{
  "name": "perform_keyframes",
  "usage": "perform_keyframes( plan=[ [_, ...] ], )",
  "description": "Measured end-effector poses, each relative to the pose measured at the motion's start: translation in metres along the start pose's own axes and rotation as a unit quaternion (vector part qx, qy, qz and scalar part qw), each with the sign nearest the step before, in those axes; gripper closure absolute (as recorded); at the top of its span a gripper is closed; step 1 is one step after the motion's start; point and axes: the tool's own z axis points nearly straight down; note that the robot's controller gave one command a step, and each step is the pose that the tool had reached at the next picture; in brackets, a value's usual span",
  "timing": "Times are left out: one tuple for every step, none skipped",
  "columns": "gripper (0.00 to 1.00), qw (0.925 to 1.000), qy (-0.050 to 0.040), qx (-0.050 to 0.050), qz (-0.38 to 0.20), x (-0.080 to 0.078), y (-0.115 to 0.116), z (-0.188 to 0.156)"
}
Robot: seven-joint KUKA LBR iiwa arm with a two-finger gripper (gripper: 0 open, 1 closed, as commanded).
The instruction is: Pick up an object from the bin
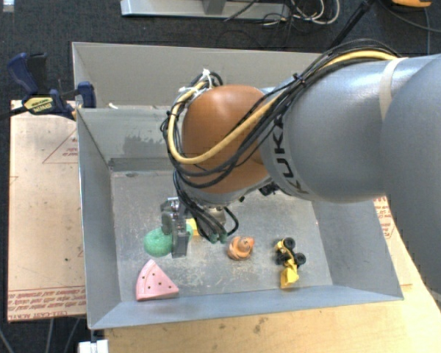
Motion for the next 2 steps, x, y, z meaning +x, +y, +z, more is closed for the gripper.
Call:
perform_keyframes(
  plan=[
    [1.00, 0.9972, 0.0004, 0.001, -0.074, -0.015, 0.006, -0.002],
    [1.00, 0.9992, -0.0017, 0.000, -0.039, -0.041, 0.005, -0.153]
  ],
)
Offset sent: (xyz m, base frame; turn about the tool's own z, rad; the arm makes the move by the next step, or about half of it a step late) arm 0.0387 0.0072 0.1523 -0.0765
